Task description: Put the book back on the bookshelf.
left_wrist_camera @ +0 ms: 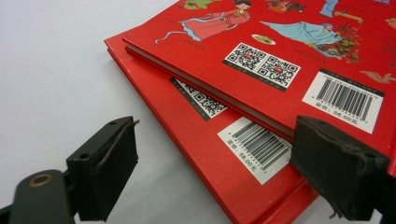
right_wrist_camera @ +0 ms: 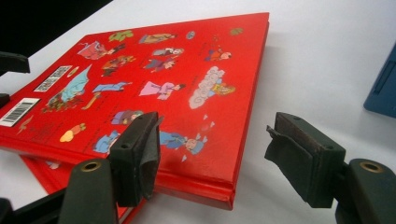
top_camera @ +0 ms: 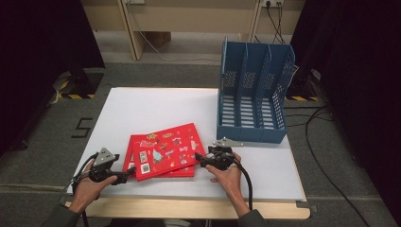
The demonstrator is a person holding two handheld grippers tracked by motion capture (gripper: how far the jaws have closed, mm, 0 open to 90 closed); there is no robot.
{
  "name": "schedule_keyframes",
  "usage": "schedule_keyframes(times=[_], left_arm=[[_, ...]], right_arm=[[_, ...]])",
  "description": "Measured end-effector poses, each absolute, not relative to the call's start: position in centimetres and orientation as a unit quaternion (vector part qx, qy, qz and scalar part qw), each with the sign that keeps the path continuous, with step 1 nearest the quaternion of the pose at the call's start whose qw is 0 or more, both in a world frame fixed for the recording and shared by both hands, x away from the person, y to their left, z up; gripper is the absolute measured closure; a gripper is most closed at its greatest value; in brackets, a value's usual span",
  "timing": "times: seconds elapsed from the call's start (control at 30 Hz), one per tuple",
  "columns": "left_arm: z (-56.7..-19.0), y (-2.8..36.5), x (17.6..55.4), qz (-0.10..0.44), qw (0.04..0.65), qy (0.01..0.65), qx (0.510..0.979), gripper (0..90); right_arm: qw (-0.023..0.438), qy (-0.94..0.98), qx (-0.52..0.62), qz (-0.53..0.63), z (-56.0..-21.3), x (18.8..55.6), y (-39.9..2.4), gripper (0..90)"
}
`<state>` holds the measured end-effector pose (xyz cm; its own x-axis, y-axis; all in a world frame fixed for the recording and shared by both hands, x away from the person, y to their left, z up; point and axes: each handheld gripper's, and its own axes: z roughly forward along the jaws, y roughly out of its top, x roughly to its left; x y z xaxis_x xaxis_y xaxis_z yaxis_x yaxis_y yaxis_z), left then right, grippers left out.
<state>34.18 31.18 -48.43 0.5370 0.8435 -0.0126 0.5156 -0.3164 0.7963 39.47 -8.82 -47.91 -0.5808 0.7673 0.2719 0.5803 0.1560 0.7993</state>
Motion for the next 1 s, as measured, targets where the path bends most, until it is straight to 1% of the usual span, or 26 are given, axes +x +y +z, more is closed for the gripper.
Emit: schedule_keyframes(times=[0.57,0.8,0.9,1.0], left_arm=[[-48.5,30.3,34.6,0.209,0.394,0.439,0.780,13.2],[-48.5,29.7,34.5,0.220,0.390,0.439,0.779,13.4],[-48.5,29.2,34.6,0.220,0.392,0.445,0.775,13.6],[-48.4,28.6,34.4,0.232,0.386,0.439,0.777,14.6]], right_arm=[[0.057,0.743,0.466,0.477,-48.8,40.5,-8.5,32.2],[0.047,0.735,0.479,0.478,-49.0,40.8,-8.6,29.3],[0.034,0.730,0.490,0.475,-49.1,41.0,-8.6,25.0],[0.031,0.722,0.500,0.476,-49.2,41.0,-8.9,25.5]])
